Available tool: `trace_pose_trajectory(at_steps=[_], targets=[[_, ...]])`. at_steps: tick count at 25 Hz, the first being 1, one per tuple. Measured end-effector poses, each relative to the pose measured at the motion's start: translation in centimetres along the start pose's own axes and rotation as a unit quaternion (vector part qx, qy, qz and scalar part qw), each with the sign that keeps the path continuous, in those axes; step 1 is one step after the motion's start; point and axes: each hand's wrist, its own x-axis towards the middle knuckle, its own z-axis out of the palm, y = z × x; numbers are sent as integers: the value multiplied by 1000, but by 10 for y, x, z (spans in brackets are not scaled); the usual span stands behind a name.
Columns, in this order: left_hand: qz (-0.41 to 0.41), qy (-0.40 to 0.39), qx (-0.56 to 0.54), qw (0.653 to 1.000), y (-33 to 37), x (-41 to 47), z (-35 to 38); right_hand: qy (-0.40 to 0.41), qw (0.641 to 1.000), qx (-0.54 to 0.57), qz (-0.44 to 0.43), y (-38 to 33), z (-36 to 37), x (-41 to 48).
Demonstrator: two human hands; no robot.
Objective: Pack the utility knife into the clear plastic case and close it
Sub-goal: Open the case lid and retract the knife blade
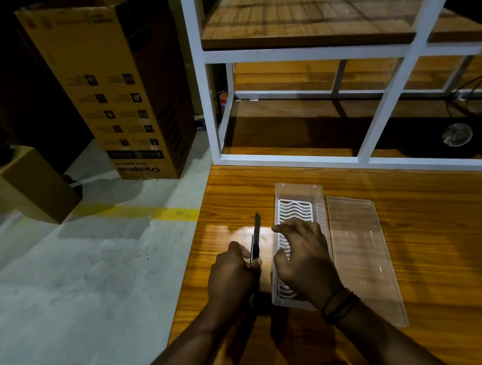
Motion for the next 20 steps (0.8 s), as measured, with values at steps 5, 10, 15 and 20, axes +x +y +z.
trace_pose_trajectory(at_steps=[5,10,15,20], targets=[[-3,22,-175,984,7,-12,-16,-35,985,157,54,-1,-1,4],[-2,38,-274,961,27,-21,-26,-72,912,344,213,-8,-10,20],[36,3,-320,947,43,-29,-29,-61,852,451,259,-9,-15,29],[122,-80,-265,953,44,-36,-32,-42,847,455,271,4,-24,34]])
